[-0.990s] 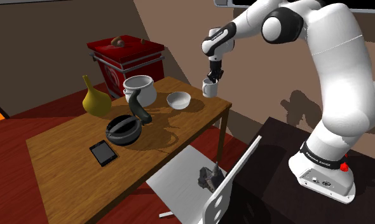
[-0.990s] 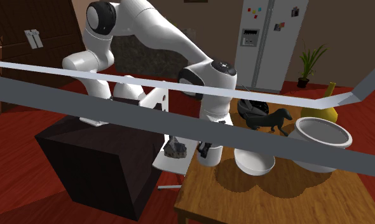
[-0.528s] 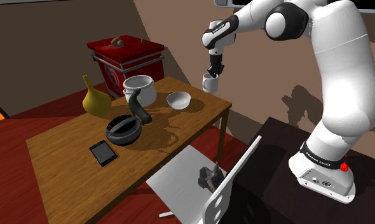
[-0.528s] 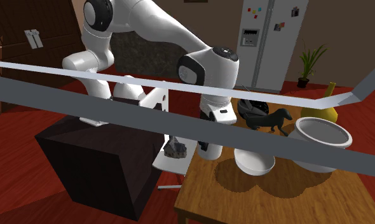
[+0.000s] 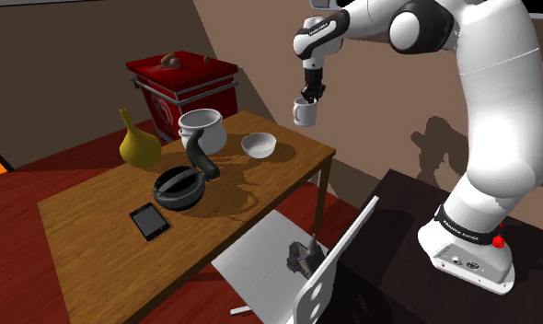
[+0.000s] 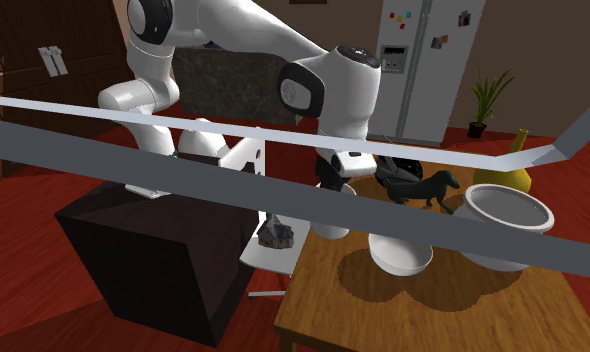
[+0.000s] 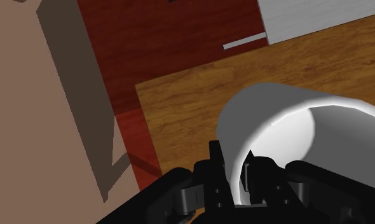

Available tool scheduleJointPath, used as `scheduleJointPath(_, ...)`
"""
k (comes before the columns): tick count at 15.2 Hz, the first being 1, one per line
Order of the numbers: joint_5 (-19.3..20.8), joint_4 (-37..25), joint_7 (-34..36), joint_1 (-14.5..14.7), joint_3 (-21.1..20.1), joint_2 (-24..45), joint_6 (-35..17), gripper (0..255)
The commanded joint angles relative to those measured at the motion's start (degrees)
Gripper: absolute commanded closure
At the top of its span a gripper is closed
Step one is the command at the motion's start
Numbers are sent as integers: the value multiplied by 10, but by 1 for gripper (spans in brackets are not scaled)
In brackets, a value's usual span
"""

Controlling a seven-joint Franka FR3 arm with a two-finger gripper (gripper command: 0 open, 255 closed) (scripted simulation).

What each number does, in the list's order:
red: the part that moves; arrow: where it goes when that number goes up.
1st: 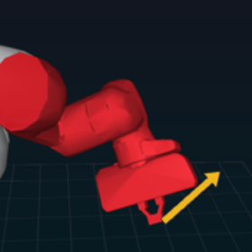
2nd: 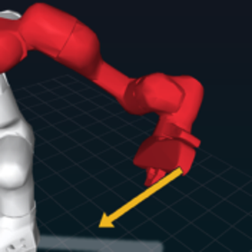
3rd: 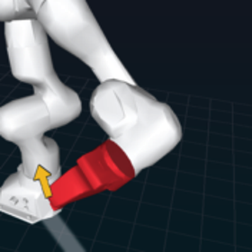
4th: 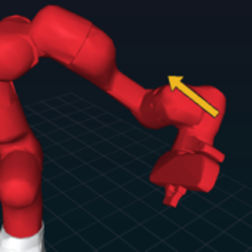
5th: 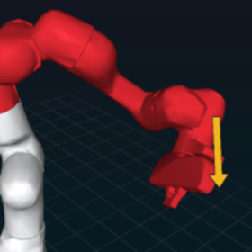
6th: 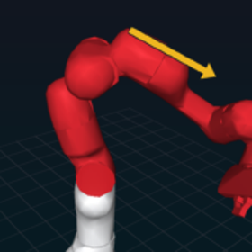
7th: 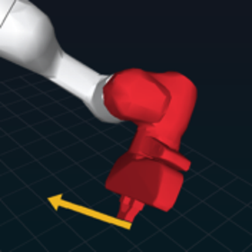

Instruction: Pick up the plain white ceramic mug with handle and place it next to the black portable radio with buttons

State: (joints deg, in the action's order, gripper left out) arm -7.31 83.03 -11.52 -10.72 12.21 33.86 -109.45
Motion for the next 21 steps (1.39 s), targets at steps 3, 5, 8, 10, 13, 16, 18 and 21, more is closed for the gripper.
scheduleJointPath(3,3,-13,2,1,2,-13,25,255)
scheduleJointPath(5,4,-21,3,0,2,-17,38,255)
scheduleJointPath(8,5,-36,4,0,3,-23,58,255)
scheduleJointPath(10,6,-46,4,0,3,-26,72,255)
scheduleJointPath(13,8,-48,16,9,1,-33,80,255)
scheduleJointPath(16,10,-32,50,36,-7,-44,74,255)
scheduleJointPath(18,11,-26,72,54,-13,-49,71,255)
scheduleJointPath(21,12,-22,106,79,-23,-51,69,255)
